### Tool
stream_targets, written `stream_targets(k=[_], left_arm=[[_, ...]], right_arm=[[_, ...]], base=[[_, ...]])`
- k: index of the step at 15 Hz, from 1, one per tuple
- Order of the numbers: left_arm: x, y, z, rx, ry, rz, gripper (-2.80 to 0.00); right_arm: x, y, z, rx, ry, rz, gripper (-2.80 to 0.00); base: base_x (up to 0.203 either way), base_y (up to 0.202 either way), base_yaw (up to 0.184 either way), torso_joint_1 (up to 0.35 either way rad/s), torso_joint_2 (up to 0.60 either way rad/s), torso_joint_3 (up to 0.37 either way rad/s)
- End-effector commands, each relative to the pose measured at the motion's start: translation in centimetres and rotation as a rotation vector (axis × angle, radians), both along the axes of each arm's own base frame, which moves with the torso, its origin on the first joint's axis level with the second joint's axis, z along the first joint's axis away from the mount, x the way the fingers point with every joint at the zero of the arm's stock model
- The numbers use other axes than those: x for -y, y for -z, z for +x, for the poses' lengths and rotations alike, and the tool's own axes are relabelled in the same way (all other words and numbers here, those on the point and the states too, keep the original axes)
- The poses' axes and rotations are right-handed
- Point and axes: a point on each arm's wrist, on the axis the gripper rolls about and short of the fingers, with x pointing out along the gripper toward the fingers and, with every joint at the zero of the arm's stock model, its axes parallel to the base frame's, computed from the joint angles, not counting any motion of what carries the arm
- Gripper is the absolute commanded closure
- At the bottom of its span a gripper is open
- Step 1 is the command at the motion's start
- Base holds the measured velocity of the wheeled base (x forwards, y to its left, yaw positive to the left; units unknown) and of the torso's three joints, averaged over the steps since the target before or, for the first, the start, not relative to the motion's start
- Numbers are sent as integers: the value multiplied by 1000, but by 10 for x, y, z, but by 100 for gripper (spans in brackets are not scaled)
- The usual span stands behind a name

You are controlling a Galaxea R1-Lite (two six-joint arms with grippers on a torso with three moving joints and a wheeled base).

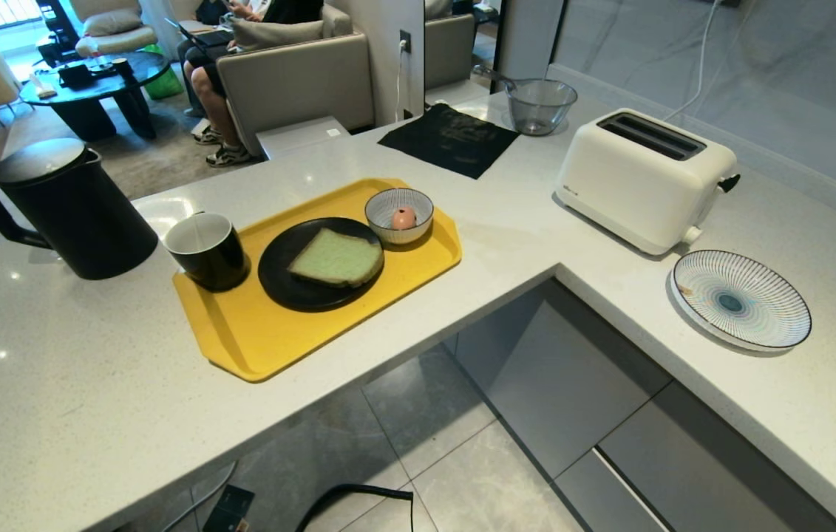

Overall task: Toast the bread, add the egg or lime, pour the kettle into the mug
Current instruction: Pick up the kettle

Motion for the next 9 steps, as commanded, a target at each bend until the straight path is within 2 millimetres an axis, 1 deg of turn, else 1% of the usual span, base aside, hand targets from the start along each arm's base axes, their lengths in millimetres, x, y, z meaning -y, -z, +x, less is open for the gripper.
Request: stream_targets(k=[1, 9], left_arm=[[0, 4, 1, -13, -1, 0, 0], [0, 4, 1, -13, -1, 0, 0]], right_arm=[[0, 0, 0, -2, -1, -2, 0], [0, 0, 0, -2, -1, -2, 0]], base=[[0, 0, 0, 0, 0, 0], [0, 0, 0, 0, 0, 0]])
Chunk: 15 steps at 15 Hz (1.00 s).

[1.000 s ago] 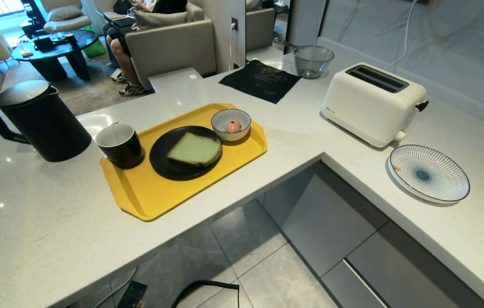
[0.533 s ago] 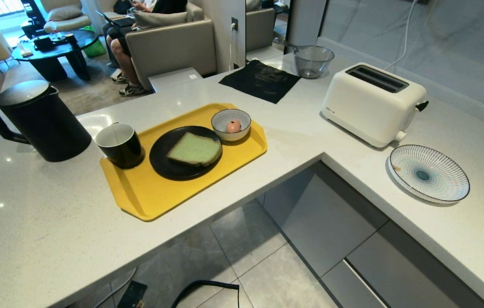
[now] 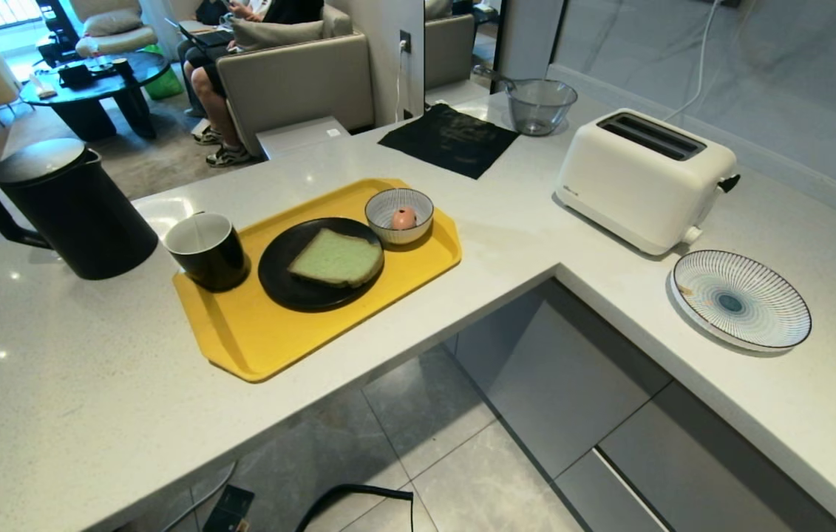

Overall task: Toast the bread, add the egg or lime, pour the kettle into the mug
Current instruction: Pick up the kettle

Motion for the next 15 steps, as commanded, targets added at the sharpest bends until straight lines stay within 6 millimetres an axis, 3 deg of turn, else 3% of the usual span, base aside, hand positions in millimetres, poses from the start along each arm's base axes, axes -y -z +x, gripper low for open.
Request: stream_targets(k=[1, 3, 11, 15], left_arm=[[0, 4, 1, -13, 0, -1, 0], [0, 4, 1, -13, 0, -1, 0], [0, 4, 1, -13, 0, -1, 0], [0, 4, 1, -13, 0, -1, 0]], right_arm=[[0, 0, 0, -2, -1, -2, 0], [0, 0, 0, -2, -2, -3, 0], [0, 0, 0, -2, -2, -3, 0], [0, 0, 0, -2, -2, -3, 0]], base=[[0, 0, 0, 0, 0, 0], [2, -3, 42, 2, 1, 2], [0, -9, 161, 2, 1, 3], [0, -2, 18, 1, -2, 0]])
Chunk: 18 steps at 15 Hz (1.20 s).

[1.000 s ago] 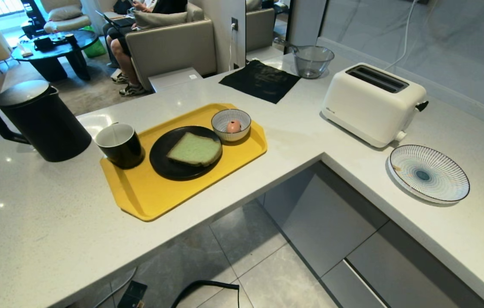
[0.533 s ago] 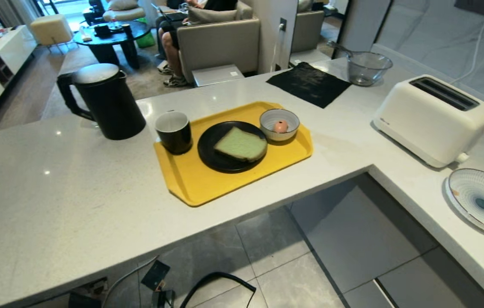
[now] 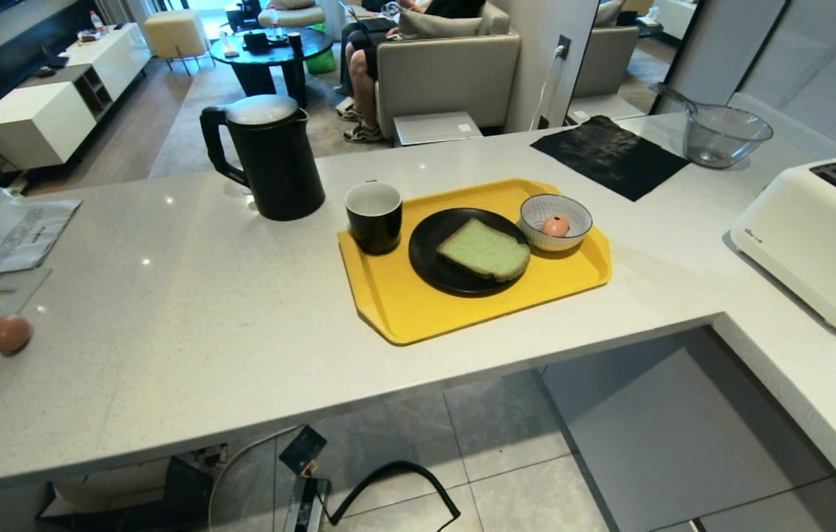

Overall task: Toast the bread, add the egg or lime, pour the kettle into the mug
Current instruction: Pick up the kettle

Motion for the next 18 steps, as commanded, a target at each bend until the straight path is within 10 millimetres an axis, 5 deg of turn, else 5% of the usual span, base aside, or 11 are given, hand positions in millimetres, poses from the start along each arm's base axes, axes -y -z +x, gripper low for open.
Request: stream_targets(k=[1, 14, 18], left_arm=[[0, 4, 1, -13, -1, 0, 0], [0, 4, 1, -13, -1, 0, 0], [0, 4, 1, -13, -1, 0, 0]], right_arm=[[0, 0, 0, -2, -1, -1, 0], [0, 0, 0, -2, -1, 1, 0], [0, 0, 0, -2, -1, -1, 0]], base=[[0, 0, 0, 0, 0, 0], [0, 0, 0, 0, 0, 0], [-2, -7, 139, 2, 3, 3]])
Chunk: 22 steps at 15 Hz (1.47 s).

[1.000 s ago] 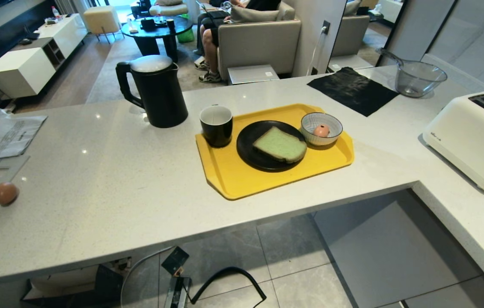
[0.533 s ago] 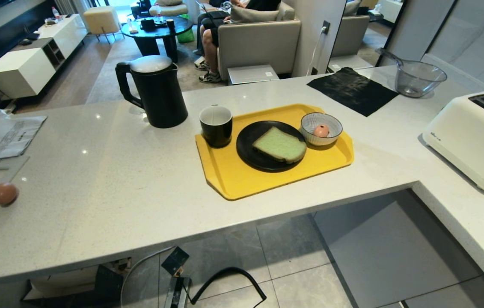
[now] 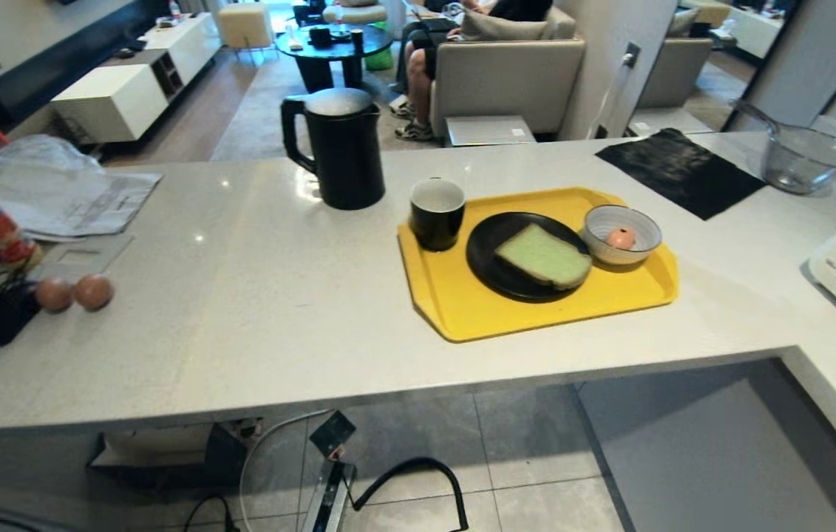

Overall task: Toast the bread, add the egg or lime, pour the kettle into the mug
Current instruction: Pick up the kettle

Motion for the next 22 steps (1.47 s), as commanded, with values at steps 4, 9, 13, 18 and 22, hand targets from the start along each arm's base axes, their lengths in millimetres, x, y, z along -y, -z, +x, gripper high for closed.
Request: stream_targets(k=[4, 9, 13, 18, 22], left_arm=[[0, 4, 1, -13, -1, 0, 0], [0, 4, 1, -13, -1, 0, 0], [0, 4, 1, -13, -1, 0, 0], [0, 4, 1, -13, -1, 0, 0], [0, 4, 1, -13, -1, 0, 0]], right_arm=[[0, 0, 0, -1, 1, 1, 0], [0, 0, 0, -2, 2, 3, 0], [0, 0, 0, -1, 1, 3, 0], [0, 0, 0, -2, 2, 3, 0], [0, 0, 0, -1, 2, 3, 0]], base=[[-2, -9, 197, 1, 3, 5], [1, -1, 34, 2, 2, 1], [0, 0, 0, 0, 0, 0], [0, 0, 0, 0, 0, 0], [0, 0, 0, 0, 0, 0]])
